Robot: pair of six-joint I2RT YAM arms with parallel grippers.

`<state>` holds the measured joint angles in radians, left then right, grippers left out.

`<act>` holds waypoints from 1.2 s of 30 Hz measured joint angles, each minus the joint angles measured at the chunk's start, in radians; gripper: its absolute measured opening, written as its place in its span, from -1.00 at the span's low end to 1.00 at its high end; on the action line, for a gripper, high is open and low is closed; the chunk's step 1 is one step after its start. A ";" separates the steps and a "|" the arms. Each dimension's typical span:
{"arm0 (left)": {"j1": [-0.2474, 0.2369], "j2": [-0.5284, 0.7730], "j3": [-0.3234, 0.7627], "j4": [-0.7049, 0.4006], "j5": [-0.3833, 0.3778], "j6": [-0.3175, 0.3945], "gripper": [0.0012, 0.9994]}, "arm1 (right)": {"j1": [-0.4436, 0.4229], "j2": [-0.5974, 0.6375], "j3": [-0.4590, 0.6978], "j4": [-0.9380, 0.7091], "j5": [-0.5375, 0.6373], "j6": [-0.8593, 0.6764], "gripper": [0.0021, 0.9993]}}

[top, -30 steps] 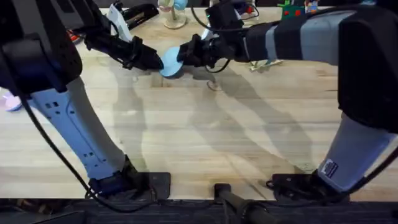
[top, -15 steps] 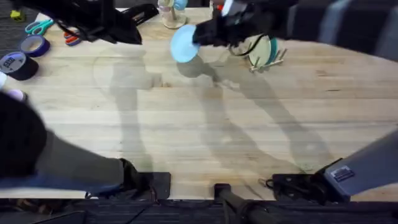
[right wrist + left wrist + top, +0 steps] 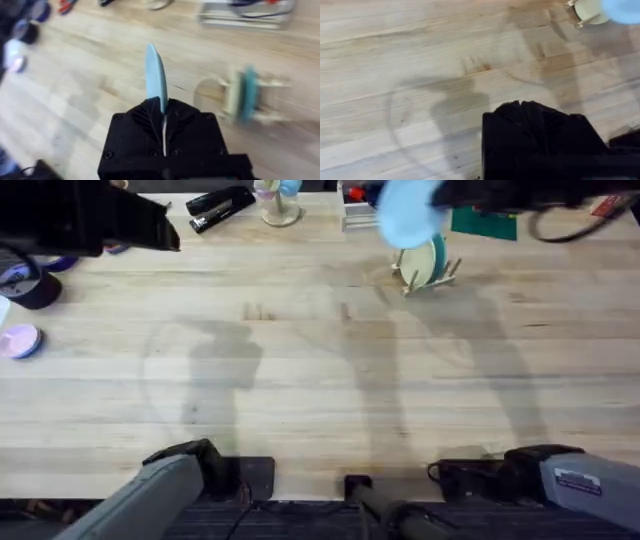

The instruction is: Pick up the plates from the table one by one and place each into a slot on the dish rack.

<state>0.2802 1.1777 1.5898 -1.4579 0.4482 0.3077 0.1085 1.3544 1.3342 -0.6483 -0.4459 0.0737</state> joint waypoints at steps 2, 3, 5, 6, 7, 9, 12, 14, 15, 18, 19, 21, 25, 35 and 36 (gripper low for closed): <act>0.000 -0.030 0.000 -0.002 -0.008 0.000 -0.83 | -0.052 -0.040 0.000 -0.044 0.027 -0.051 -0.94; 0.000 -0.042 0.000 -0.003 -0.013 0.000 -0.80 | -0.075 -0.058 0.000 -0.062 0.041 -0.077 -0.94; 0.000 -0.060 0.000 -0.010 -0.024 0.000 -0.73 | -0.115 -0.085 0.000 -0.089 0.067 -0.132 -0.94; 0.000 -0.067 0.000 -0.015 -0.027 0.000 -0.66 | -0.133 -0.095 0.000 -0.099 0.081 -0.161 -0.94; 0.000 -0.072 0.000 -0.021 -0.028 0.001 -0.58 | -0.149 -0.103 0.000 -0.105 0.095 -0.189 -0.94; 0.000 -0.076 0.000 -0.027 -0.031 0.006 -0.14 | -0.173 -0.112 0.000 -0.112 0.125 -0.242 -0.94; 0.000 -0.075 0.000 -0.030 -0.034 0.006 0.82 | -0.195 -0.111 0.000 -0.113 0.172 -0.312 -0.94; 0.000 -0.075 0.000 -0.031 -0.035 0.004 0.97 | -0.203 -0.111 0.000 -0.115 0.203 -0.351 -0.94; 0.000 -0.075 0.000 -0.030 -0.035 0.004 0.98 | -0.205 -0.111 0.000 -0.114 0.219 -0.367 -0.94; 0.000 -0.075 0.000 -0.031 -0.035 0.004 0.99 | -0.205 -0.111 0.000 -0.116 0.253 -0.398 -0.94; 0.000 -0.075 0.000 -0.030 -0.035 0.004 0.99 | -0.205 -0.111 0.000 -0.117 0.262 -0.405 -0.94; 0.000 -0.075 0.000 -0.030 -0.035 0.004 0.99 | -0.205 -0.111 0.000 -0.118 0.271 -0.418 -0.94; 0.000 -0.075 0.000 -0.030 -0.035 0.004 0.99 | -0.205 -0.111 0.000 -0.118 0.279 -0.450 -0.94; 0.000 -0.075 0.000 -0.031 -0.035 0.003 0.99 | -0.205 -0.108 0.000 -0.125 0.286 -0.466 -0.94; 0.000 -0.075 0.000 -0.032 -0.035 0.003 0.99 | -0.205 -0.105 0.000 -0.125 0.286 -0.466 -0.94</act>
<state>0.2802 1.1023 1.5898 -1.4898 0.4133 0.3107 -0.0967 1.2495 1.3342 -0.7734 -0.1600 -0.3923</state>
